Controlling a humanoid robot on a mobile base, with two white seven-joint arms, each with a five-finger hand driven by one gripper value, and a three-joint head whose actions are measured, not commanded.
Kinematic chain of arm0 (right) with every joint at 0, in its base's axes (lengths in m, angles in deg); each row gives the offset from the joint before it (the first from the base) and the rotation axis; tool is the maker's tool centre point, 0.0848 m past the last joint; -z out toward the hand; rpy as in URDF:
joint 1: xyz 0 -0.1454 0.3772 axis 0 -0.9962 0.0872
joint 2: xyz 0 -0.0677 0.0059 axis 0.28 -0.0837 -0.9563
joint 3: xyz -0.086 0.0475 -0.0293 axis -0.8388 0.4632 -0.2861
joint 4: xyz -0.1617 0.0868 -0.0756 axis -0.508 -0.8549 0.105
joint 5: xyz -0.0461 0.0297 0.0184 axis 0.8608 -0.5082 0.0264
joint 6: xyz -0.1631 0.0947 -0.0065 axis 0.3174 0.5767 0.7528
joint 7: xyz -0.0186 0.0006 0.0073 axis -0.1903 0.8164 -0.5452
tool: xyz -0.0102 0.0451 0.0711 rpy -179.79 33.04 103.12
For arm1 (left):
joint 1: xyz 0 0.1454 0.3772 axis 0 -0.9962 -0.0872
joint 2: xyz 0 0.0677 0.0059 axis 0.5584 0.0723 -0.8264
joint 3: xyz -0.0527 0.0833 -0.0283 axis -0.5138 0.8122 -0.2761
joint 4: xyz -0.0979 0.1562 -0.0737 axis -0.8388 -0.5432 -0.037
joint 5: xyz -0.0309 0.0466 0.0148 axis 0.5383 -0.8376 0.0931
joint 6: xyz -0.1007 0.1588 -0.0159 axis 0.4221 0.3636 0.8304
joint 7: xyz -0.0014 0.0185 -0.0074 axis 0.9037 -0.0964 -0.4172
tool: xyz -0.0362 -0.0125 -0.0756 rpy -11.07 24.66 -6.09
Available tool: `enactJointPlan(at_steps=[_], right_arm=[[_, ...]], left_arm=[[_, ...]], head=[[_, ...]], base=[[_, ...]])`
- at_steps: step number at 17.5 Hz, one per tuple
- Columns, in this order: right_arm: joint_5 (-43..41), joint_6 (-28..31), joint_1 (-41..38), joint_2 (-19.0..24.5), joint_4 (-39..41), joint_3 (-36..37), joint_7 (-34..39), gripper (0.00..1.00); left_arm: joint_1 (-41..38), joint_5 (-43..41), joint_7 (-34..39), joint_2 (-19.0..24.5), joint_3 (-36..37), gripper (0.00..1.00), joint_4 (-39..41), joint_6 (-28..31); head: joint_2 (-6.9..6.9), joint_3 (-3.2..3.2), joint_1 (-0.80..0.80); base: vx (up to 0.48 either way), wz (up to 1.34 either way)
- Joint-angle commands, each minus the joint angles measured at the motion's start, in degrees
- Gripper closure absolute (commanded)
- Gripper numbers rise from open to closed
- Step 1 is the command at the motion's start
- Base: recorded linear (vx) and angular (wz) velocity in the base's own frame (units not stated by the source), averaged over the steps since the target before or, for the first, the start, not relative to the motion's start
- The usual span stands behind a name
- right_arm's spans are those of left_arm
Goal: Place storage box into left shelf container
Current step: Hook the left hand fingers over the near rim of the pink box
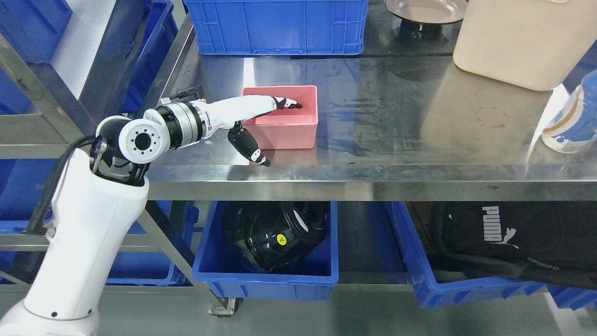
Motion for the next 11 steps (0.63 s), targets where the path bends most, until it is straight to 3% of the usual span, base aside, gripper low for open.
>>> enactJointPlan(at_steps=[1,11], right_arm=[[0.4,0.0,0.0,-1.0,0.0,0.0,19.6,0.0],[0.4,0.0,0.0,-1.0,0.0,0.0,19.6,0.0]], left_arm=[[0.7,-1.7,-3.0,-3.8,3.4,0.18,-4.8,0.1],[2.2,-2.8,-3.1,-9.9,-3.1,0.55,-9.1,-1.2]], head=[[0.0,0.0,0.0],[0.05,0.0,0.0]], base=[[-0.009,0.06],[-0.013,0.11]])
